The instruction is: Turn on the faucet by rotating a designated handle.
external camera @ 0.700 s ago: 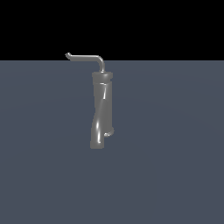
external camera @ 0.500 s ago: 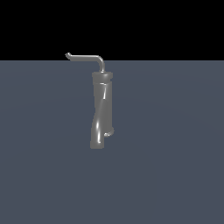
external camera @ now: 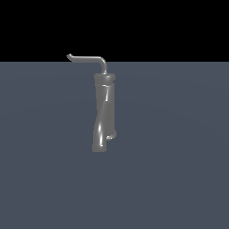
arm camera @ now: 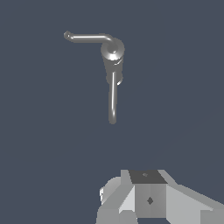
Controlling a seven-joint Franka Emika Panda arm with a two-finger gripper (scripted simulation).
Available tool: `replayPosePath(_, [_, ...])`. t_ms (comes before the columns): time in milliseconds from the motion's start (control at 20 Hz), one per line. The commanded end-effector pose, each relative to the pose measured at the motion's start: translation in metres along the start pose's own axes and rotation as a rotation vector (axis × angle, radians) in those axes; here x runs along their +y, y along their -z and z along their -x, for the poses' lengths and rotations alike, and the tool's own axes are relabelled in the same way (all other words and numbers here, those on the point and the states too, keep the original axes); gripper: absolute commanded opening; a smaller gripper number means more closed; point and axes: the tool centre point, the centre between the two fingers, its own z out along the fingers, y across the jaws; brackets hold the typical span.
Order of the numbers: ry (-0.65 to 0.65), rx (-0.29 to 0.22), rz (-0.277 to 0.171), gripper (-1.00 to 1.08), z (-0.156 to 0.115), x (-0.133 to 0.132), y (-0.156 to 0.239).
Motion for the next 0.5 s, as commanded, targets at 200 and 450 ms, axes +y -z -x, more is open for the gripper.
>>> replayPosePath(200, [-0.036, -0.001, 0.0, -1.0, -0.007, -0.001, -0.001])
replayPosePath(450, [-0.096, -0.003, 0.001, -1.0, -0.019, -0.003, -0.004])
